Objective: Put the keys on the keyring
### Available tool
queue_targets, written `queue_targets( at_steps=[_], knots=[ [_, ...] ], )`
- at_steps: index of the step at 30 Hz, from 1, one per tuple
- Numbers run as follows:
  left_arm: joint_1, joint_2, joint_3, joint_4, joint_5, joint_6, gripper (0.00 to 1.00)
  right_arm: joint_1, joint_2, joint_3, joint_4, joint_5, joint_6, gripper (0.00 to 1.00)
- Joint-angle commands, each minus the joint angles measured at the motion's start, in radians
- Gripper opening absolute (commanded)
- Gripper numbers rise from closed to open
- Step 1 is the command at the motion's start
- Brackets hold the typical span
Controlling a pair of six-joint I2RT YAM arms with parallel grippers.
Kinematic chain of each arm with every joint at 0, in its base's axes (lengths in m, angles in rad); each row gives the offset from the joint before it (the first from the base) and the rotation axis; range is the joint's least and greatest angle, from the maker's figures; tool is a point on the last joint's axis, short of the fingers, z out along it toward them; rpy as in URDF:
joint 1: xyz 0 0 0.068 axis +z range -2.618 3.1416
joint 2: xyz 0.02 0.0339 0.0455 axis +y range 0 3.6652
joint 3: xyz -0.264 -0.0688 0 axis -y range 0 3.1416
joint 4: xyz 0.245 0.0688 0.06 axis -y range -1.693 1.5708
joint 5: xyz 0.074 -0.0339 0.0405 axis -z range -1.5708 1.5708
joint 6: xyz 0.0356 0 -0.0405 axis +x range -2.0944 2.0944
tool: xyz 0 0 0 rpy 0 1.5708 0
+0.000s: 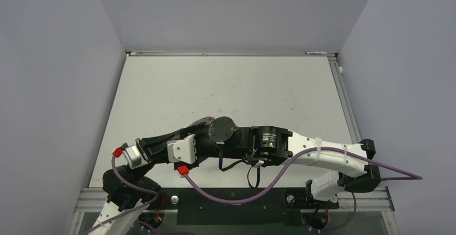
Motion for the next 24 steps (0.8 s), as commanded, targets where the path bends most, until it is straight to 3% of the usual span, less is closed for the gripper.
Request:
queue_targets(
  at_steps=[1, 6, 24],
  knots=[
    [0.006, -0.012, 0.035, 0.035, 0.006, -0.005, 0.00, 0.006, -0.039, -0.020, 0.059, 0.053, -0.031, 0.45],
    [0.006, -0.012, 0.033, 0.044, 0.021, -0.005, 0.00, 0.004, -0.010, -0.007, 0.029, 0.151, -0.044, 0.41],
    [0.006, -0.012, 0.032, 0.051, 0.035, -0.007, 0.00, -0.002, 0.003, -0.001, 0.030, 0.163, -0.051, 0.34]
  ],
)
